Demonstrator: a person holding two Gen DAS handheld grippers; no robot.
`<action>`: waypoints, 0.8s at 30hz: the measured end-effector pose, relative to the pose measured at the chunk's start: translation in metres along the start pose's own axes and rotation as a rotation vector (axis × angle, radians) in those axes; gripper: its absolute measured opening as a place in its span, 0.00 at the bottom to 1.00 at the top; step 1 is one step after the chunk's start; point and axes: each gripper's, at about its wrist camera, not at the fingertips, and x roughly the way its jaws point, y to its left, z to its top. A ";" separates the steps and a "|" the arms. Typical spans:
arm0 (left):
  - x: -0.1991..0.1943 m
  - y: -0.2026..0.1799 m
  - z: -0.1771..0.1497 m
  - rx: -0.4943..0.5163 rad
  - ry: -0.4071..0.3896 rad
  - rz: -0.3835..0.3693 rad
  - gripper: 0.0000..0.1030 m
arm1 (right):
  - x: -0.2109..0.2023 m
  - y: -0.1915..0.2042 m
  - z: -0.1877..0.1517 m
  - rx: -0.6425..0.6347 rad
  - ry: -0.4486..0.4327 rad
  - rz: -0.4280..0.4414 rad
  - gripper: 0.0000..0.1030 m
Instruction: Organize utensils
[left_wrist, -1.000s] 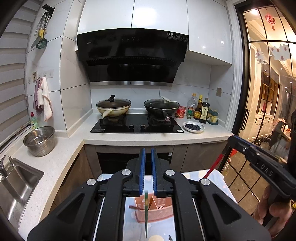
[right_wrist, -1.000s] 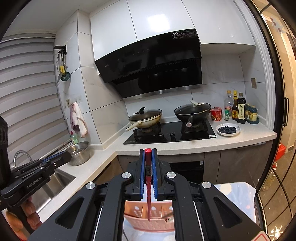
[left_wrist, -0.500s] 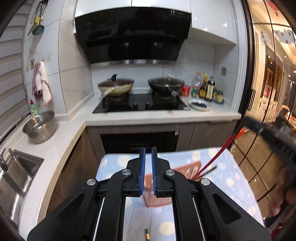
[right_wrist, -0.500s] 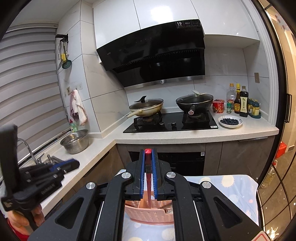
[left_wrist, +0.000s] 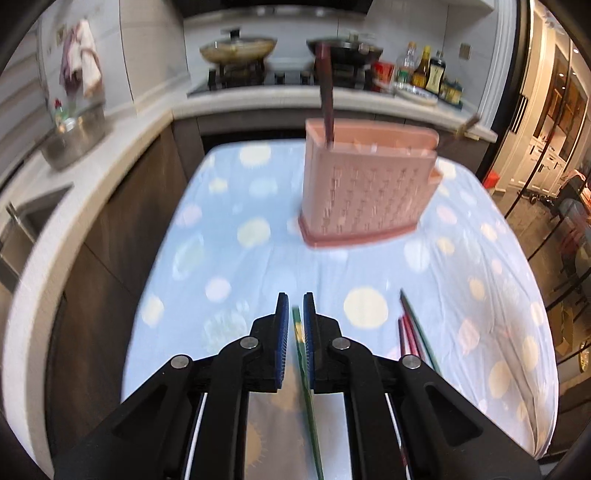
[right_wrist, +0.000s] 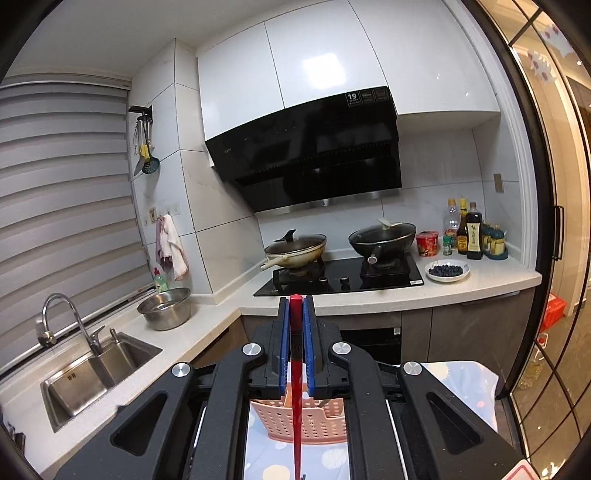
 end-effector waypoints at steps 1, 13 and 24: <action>0.010 -0.001 -0.005 -0.002 0.024 -0.010 0.08 | -0.003 0.001 -0.002 -0.004 0.002 -0.007 0.07; 0.089 -0.009 -0.034 -0.014 0.176 0.002 0.21 | -0.002 -0.016 -0.065 0.069 0.130 -0.014 0.07; 0.088 0.000 -0.029 -0.043 0.165 -0.015 0.07 | 0.010 -0.015 -0.081 0.074 0.177 0.004 0.07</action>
